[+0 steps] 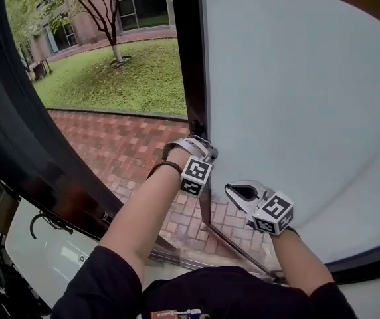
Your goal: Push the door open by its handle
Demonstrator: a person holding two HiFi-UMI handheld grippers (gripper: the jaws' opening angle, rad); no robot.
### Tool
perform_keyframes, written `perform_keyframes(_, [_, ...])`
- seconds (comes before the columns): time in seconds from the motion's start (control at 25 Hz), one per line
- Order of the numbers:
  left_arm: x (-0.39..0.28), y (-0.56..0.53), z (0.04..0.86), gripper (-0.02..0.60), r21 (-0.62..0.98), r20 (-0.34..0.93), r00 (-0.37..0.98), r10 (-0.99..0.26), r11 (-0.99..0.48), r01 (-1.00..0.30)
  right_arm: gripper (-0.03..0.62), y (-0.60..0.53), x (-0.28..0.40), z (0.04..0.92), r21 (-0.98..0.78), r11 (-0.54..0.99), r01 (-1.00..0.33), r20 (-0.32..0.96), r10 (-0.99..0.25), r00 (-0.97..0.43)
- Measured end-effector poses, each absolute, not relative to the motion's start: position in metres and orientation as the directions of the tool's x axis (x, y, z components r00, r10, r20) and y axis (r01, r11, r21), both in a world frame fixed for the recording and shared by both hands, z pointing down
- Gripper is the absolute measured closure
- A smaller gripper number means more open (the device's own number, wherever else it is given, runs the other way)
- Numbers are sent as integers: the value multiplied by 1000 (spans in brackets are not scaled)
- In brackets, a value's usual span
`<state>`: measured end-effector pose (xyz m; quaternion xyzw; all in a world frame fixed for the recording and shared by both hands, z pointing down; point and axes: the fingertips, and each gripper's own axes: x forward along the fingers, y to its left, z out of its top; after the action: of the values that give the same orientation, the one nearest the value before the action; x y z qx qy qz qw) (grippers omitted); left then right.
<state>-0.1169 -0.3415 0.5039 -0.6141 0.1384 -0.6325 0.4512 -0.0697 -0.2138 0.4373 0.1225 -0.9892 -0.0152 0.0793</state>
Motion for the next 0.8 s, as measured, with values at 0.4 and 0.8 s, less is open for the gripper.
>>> perform_keyframes(0.4, [-66, -426, 498, 581, -766, 622, 313, -717, -477, 431, 592, -359, -92, 439, 26, 909, -416, 177, -414, -893])
perform_keyframes(0.8, [6, -530, 511, 581, -781, 601, 462, -653, -357, 512, 592, -469, -34, 456, 70, 828, -556, 152, -560, -815])
